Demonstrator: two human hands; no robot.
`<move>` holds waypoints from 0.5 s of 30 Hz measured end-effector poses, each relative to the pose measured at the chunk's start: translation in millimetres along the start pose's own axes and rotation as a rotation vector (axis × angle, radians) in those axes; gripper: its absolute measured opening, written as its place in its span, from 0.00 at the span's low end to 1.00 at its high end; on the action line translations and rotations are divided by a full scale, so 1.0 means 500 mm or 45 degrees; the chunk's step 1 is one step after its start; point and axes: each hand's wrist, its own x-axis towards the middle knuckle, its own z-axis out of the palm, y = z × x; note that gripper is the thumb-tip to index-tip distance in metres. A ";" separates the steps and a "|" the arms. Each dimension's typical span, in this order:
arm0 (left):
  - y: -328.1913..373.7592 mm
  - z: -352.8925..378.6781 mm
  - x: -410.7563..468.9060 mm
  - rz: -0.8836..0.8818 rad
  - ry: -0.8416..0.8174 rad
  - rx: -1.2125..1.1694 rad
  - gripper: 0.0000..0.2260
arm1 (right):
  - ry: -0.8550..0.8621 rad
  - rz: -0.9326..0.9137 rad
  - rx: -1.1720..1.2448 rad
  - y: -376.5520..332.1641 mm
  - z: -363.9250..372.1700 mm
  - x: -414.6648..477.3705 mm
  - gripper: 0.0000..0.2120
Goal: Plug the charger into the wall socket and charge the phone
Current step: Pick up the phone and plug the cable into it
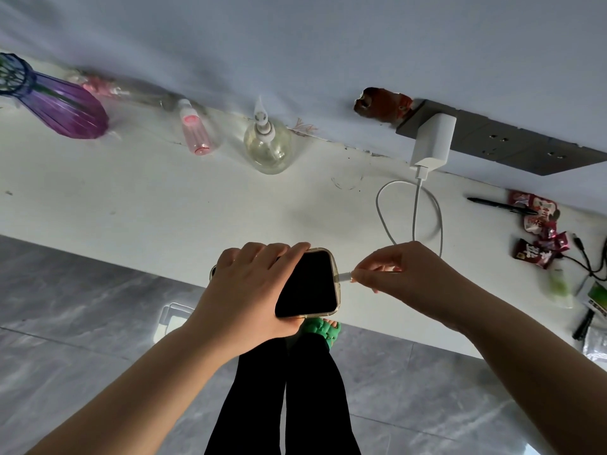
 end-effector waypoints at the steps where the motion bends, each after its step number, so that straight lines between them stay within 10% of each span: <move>1: 0.002 0.000 0.000 0.007 -0.002 0.000 0.37 | -0.002 0.007 0.000 0.002 -0.001 -0.001 0.05; 10: 0.002 0.015 -0.002 0.036 0.006 0.020 0.37 | -0.035 -0.001 0.003 0.015 0.014 -0.011 0.04; 15: 0.002 0.029 0.022 0.033 -0.089 0.018 0.38 | -0.047 -0.155 -0.762 0.001 0.031 -0.001 0.50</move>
